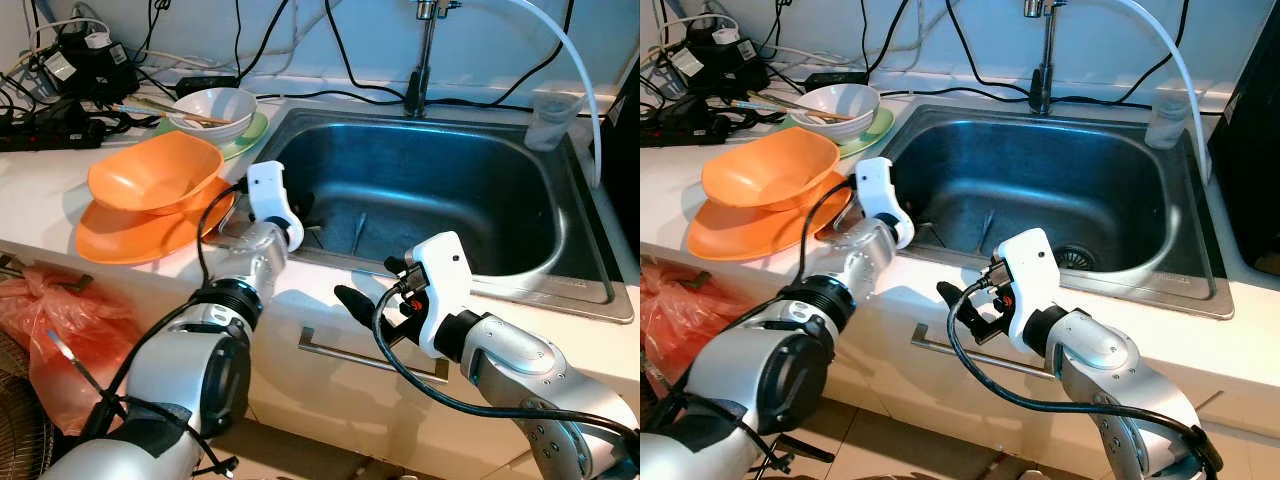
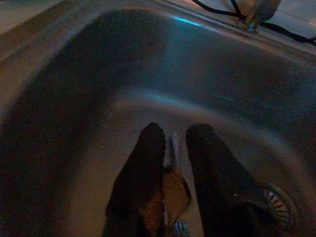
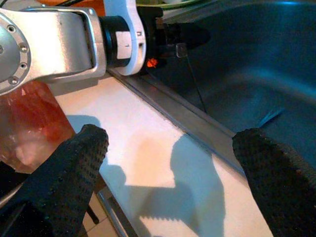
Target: Kitchen organization
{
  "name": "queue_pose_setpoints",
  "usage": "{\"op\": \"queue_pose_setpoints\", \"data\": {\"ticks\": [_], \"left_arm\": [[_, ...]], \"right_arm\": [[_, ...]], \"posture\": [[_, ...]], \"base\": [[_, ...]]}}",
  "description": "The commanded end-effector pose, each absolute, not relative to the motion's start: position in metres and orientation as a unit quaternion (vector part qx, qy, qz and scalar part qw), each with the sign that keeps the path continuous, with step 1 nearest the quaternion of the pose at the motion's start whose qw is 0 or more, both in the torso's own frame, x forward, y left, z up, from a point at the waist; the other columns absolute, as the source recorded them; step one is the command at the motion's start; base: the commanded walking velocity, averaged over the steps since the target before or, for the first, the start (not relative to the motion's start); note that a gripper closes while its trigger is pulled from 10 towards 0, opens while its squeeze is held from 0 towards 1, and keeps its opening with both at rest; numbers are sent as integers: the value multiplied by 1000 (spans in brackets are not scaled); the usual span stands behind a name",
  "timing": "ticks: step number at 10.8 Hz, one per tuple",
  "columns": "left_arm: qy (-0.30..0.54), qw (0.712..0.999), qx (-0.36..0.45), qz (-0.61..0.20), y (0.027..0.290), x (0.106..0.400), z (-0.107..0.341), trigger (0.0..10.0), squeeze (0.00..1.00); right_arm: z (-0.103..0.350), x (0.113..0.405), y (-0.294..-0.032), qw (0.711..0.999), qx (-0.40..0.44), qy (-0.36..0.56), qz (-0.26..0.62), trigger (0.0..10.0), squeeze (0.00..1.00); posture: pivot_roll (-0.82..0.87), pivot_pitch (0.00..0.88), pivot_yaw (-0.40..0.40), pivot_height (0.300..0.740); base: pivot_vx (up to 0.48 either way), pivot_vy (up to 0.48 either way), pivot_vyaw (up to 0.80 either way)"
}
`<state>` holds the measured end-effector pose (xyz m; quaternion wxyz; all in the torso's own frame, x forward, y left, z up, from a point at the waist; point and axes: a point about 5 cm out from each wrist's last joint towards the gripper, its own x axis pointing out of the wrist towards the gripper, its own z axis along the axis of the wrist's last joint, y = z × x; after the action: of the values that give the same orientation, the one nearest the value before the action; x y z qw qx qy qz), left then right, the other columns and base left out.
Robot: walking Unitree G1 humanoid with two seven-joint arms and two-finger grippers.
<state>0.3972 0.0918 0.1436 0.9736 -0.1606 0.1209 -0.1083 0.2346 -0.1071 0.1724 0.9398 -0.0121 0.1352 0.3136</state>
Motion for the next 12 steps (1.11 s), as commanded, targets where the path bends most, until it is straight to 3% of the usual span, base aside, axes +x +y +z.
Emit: {"op": "queue_pose_setpoints", "data": {"ticks": [1,10,12], "left_arm": [[118,975,-156,-101,95,400,148,10000,1000],[61,983,-126,-118,88,412,190,10000,1000],[-2,996,-31,-79,99,419,219,10000,1000]], "right_arm": [[178,233,-105,938,-13,126,321,10000,0],[182,245,-106,939,-29,112,323,10000,0],[181,248,-107,940,-31,111,322,10000,0]], "posture": [[-182,0,108,740],[-174,0,104,740],[-162,0,103,740]], "base": [[0,0,0],[0,0,0],[0,0,0]]}}
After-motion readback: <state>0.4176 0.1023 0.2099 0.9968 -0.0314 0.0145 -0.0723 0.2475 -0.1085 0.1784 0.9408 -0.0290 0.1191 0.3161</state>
